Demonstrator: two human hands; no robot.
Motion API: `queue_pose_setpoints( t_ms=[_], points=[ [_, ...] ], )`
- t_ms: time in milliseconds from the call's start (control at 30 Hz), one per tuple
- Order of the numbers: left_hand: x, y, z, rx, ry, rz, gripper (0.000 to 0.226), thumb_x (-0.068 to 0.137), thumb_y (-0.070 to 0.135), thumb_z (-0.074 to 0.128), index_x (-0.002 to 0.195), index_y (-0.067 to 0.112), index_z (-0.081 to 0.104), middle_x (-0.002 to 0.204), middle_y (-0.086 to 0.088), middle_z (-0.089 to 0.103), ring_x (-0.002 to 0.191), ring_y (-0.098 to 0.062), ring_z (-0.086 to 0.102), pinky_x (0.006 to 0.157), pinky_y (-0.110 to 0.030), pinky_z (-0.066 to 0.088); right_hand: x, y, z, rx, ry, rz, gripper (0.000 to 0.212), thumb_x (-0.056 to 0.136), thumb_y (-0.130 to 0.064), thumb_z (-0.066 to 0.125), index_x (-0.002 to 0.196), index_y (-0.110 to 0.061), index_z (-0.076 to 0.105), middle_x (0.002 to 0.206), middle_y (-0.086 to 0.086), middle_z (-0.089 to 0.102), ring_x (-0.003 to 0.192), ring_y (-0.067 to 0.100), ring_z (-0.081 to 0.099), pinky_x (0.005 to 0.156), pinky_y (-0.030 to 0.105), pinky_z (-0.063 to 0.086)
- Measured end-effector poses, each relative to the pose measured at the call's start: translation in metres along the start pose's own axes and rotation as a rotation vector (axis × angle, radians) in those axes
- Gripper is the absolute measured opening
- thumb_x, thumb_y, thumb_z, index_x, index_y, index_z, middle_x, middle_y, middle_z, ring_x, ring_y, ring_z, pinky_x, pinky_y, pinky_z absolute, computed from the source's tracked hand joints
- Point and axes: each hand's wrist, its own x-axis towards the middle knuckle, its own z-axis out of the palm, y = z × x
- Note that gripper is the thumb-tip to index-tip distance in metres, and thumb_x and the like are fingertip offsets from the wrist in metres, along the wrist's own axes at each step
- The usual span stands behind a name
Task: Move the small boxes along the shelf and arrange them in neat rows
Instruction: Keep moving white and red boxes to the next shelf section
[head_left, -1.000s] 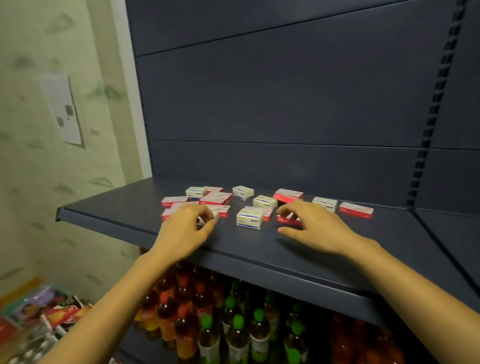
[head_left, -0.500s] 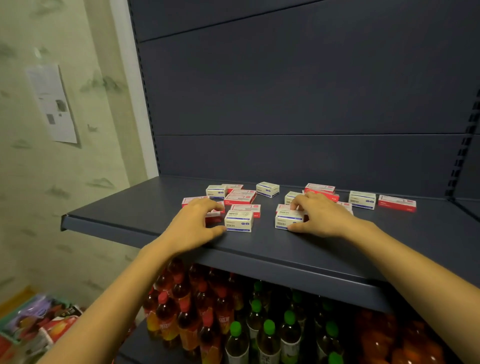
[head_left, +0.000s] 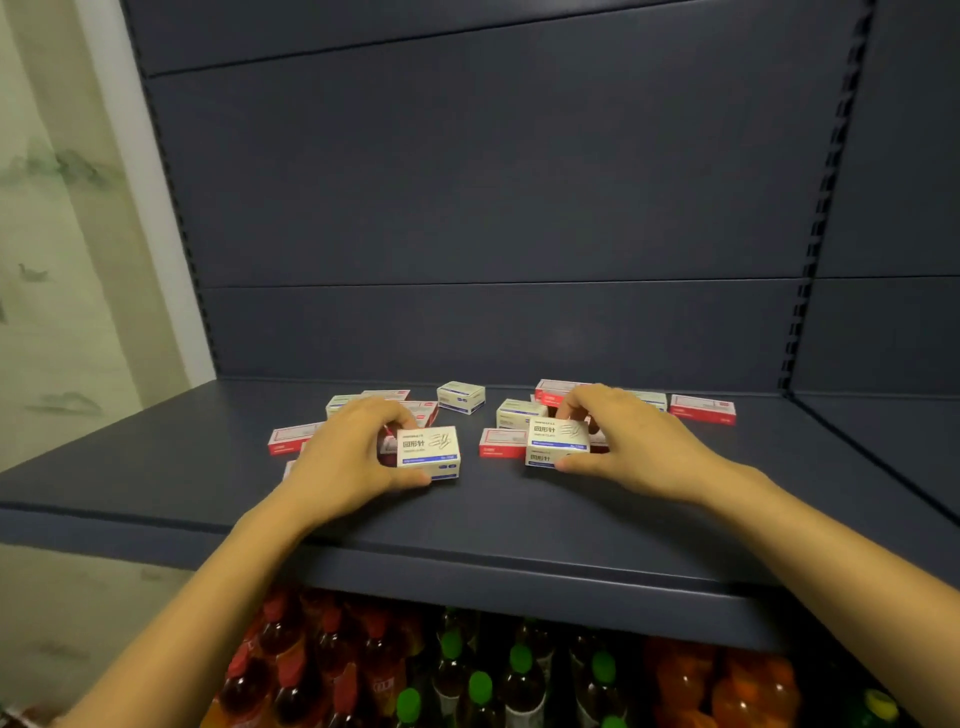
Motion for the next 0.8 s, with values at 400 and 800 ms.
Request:
queue_pose_setpoints(
  t_ms=[400, 800],
  points=[
    [0.046, 0.134, 0.052, -0.165, 0.015, 0.188, 0.046, 0.060, 0.037, 0.082, 0.097, 0.021, 0.061, 0.095, 0.006, 0.060, 0.083, -0.010, 0.052, 0.073, -0.023, 0.040, -0.080, 0.086, -0.068, 0.064, 0.065, 0.182, 0.040, 0.078, -0.040, 0.069, 0.112, -0.029, 0.052, 0.113, -0.013, 0.055, 0.095, 0.006, 0.053, 0.086, 0.036, 0.049],
    [0.054, 0.345, 0.133, -0.316, 0.012, 0.288, 0.040, 0.058, 0.035, 0.084, 0.090, 0.023, 0.063, 0.093, 0.002, 0.065, 0.082, -0.014, 0.056, 0.078, -0.029, 0.046, -0.212, 0.229, -0.179, 0.000, 0.069, 0.245, 0.037, 0.078, -0.038, 0.070, 0.110, -0.028, 0.055, 0.108, -0.012, 0.056, 0.097, 0.007, 0.052, 0.089, 0.039, 0.048]
  ],
)
